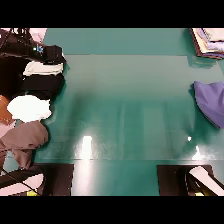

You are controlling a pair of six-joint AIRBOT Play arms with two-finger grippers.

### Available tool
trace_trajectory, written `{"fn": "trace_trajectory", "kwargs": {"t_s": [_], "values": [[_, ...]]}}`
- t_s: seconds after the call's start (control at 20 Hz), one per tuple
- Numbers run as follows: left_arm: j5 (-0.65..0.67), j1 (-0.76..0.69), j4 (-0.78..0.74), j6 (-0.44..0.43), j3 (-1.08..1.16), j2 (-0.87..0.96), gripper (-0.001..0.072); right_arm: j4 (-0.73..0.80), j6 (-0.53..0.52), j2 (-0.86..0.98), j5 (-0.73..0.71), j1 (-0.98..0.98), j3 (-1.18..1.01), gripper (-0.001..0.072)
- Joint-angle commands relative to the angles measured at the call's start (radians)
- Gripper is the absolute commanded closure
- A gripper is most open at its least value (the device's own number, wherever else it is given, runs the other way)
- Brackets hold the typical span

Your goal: Fold the shirts.

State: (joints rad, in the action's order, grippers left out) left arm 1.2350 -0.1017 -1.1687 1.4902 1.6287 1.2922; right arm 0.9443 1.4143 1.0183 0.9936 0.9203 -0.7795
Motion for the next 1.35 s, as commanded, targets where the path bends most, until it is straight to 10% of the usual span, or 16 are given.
{"fn": "trace_trajectory", "kwargs": {"t_s": [0.0,0.05,0.3,0.65,0.75,0.9,1.3], "values": [[0.0,0.0,-0.002,-0.006,0.0,0.0,0.0685,0.111,-0.024,-0.014,0.034,0.051,0.005,0.0225],[0.0,0.0,-0.002,-0.007,0.0,0.0,0.0684,0.182,-0.024,-0.014,0.061,0.058,-0.029,0.0075],[-0.006,0.0,-0.002,-0.006,0.0,0.0,0.0684,0.161,-0.028,-0.05,0.184,0.025,-0.253,0.0092],[-0.04,0.0,-0.001,-0.005,0.0,0.0,0.0684,-0.003,-0.027,-0.108,0.172,-0.603,-0.299,0.0093],[-0.046,0.0,-0.001,-0.005,0.0,0.0,0.0684,0.002,-0.028,-0.108,0.128,-0.776,-0.299,0.0227],[-0.049,0.0,0.0,-0.005,0.0,0.0,0.0683,0.002,-0.028,-0.108,0.079,-0.943,-0.299,0.0698],[-0.05,0.0,0.0,-0.005,0.0,0.0,0.0684,-0.002,-0.027,-0.108,0.093,-1.036,-0.298,0.0698]]}}
